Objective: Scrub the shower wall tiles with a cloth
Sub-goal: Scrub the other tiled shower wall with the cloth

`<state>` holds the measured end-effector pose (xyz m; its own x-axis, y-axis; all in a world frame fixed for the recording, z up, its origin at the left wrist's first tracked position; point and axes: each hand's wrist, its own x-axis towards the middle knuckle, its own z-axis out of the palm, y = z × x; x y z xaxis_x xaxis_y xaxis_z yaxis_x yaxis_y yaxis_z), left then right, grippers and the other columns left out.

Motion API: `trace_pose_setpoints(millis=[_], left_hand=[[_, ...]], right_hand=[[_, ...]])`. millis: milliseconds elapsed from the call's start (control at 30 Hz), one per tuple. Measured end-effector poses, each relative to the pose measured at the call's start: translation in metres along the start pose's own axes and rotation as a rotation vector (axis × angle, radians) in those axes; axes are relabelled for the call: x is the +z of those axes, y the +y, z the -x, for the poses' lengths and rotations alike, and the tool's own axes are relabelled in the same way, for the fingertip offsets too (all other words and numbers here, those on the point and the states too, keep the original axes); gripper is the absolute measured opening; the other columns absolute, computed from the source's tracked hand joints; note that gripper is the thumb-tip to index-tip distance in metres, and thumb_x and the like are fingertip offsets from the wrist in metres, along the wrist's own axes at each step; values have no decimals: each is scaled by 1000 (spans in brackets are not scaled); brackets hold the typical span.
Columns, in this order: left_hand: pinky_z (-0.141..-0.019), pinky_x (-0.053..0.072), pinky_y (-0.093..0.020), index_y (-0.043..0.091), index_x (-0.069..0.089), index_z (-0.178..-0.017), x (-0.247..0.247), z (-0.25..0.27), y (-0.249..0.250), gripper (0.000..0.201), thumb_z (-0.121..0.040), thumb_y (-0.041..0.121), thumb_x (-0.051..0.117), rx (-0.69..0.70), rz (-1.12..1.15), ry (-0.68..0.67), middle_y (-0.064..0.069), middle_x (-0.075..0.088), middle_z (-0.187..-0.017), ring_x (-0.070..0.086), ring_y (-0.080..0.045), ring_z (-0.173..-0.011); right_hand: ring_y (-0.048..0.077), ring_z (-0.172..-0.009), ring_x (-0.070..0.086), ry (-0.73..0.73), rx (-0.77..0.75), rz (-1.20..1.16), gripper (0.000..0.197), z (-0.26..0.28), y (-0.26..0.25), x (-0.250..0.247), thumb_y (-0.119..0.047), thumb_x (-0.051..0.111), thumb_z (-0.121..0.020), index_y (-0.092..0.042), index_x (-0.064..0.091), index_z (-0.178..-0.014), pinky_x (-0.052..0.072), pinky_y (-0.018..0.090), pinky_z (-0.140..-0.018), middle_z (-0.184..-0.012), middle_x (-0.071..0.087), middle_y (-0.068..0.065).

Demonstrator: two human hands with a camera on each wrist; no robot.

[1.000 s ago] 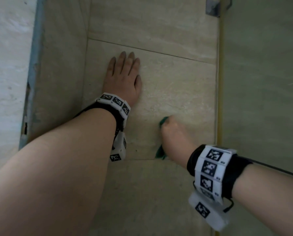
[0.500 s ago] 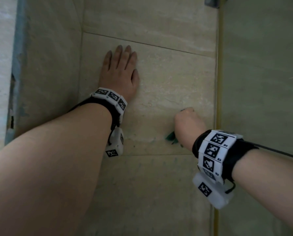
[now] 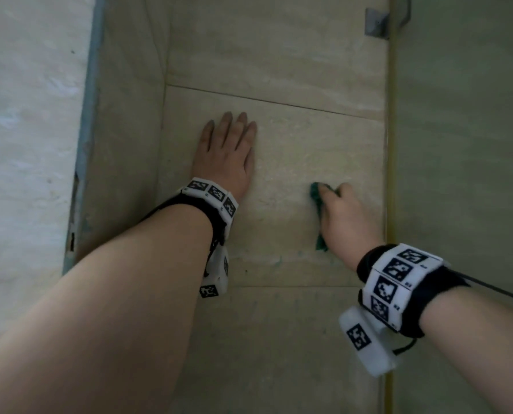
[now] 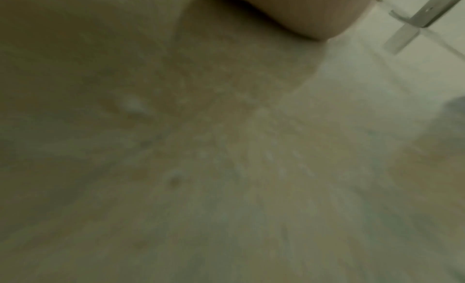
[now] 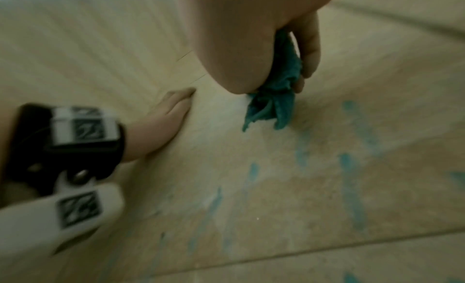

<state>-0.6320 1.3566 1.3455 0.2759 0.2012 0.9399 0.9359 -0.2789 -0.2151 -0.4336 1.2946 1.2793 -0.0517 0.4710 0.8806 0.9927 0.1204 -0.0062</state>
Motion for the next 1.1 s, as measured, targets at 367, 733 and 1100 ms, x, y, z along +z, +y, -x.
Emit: trace_pose_setpoints(millis=[367, 733, 1100], left_hand=[[-119, -5, -44, 27, 0, -154, -8, 52, 32, 60, -101, 47, 20, 150, -102, -301, 1, -9, -161, -9, -28, -147], [-116, -11, -50, 33, -11, -152, -15, 61, 38, 79, -93, 64, 34, 88, -98, -453, 2, -26, -157, -21, -24, -145], [-114, -15, -48, 35, -12, -151, -17, 62, 41, 79, -93, 63, 35, 71, -94, -476, 4, -27, -157, -23, -23, -144]], right_hand=[[33, -112, 52, 86, 316, -514, 51, 28, 12, -11, 1, 37, -95, -22, 42, -141, 45, 30, -88, -132, 47, 14], [19, -99, 54, 264, 337, -642, 26, 50, 21, 1, -15, 55, -91, -19, 61, -116, 45, 25, -88, -116, 52, 6], [41, -106, 56, 79, 366, -127, 41, 57, 20, 23, 9, 42, -93, 6, 34, -133, 45, 42, -80, -119, 52, 28]])
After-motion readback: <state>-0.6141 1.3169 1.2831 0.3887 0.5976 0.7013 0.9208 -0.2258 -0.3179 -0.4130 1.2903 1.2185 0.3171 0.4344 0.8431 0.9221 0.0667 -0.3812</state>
